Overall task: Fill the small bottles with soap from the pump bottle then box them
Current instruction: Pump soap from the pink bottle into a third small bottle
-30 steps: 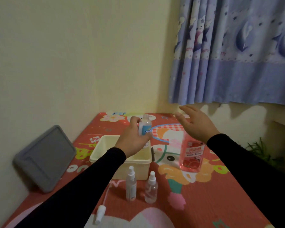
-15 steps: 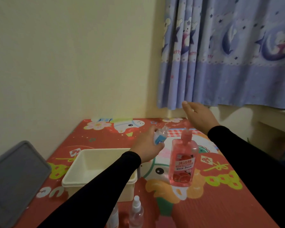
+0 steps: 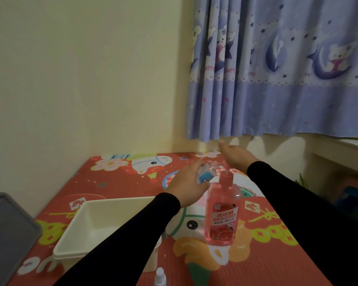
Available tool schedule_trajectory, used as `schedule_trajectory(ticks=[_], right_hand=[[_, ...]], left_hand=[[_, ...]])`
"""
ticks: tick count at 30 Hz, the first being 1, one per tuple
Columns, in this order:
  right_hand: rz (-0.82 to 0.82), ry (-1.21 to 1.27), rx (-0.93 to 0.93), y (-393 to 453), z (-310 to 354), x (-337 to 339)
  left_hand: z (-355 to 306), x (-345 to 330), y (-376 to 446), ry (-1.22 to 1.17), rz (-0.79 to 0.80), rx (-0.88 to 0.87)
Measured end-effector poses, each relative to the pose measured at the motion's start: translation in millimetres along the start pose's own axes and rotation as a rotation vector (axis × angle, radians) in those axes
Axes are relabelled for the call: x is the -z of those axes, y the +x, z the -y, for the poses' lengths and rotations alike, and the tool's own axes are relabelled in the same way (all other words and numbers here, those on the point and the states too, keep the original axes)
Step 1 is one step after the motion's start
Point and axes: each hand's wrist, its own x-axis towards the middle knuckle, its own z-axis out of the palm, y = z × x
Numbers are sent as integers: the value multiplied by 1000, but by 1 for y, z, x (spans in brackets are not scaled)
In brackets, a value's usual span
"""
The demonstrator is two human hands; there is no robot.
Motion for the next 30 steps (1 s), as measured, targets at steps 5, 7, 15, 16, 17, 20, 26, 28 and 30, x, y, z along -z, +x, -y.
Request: schedule_trajectory(ticks=[5, 7, 15, 16, 17, 20, 26, 28, 30], right_hand=[[97, 34, -59, 5, -4, -2], [138, 61, -77, 8, -5, -3], [257, 134, -155, 10, -8, -20], [246, 153, -157, 9, -7, -21], [230, 165, -141, 9, -7, -21], [197, 171, -117, 10, -9, -15], [199, 43, -65, 10, -1, -2], [232, 22, -36, 9, -2, -6], [265, 30, -35, 8, -4, -13]], left_hand=[[1, -2, 4, 103, 46, -23], [1, -3, 5, 103, 59, -38], [11, -11, 1, 92, 55, -19], [12, -11, 1, 92, 52, -19], [12, -11, 1, 93, 50, -23], [10, -6, 3, 99, 48, -45], [10, -3, 7, 166, 24, -78], [13, -6, 6, 177, 14, -79], [16, -10, 4, 176, -8, -79]])
